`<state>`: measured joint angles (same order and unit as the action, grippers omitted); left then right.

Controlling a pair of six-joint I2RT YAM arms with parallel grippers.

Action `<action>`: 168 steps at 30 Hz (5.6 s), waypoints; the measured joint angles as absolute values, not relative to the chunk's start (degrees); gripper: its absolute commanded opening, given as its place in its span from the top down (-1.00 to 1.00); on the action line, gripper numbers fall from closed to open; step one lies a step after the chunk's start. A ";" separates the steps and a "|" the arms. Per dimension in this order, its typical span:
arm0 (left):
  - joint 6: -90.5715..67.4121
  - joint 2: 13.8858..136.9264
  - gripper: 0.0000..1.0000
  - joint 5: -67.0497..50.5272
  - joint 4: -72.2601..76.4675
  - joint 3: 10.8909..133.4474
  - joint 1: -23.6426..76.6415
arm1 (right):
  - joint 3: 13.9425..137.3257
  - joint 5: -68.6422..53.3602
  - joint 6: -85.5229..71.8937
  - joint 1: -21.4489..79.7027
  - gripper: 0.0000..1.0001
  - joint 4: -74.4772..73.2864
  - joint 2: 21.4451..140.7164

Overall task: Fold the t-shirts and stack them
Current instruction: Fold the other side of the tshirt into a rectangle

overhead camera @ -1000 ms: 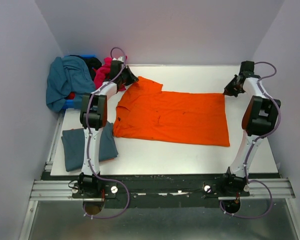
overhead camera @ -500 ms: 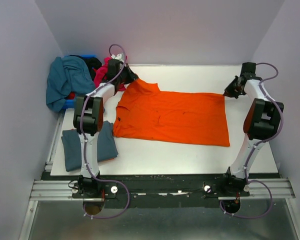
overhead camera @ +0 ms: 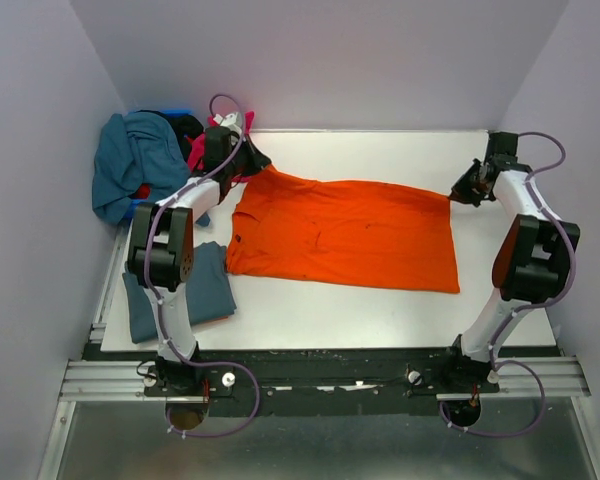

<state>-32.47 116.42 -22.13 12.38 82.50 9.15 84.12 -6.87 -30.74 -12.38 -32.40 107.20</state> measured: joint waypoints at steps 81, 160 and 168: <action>-31.24 86.89 -0.08 -9.58 4.89 53.41 13.63 | 54.06 -18.59 -33.39 3.92 0.16 -9.85 89.62; -29.76 111.44 0.40 -5.98 -9.91 71.11 9.34 | 76.23 -26.50 -31.16 29.63 0.85 -6.68 115.90; -29.76 111.44 0.39 -6.02 -9.93 71.11 8.93 | 66.19 -30.72 -31.44 29.95 0.35 -2.37 110.69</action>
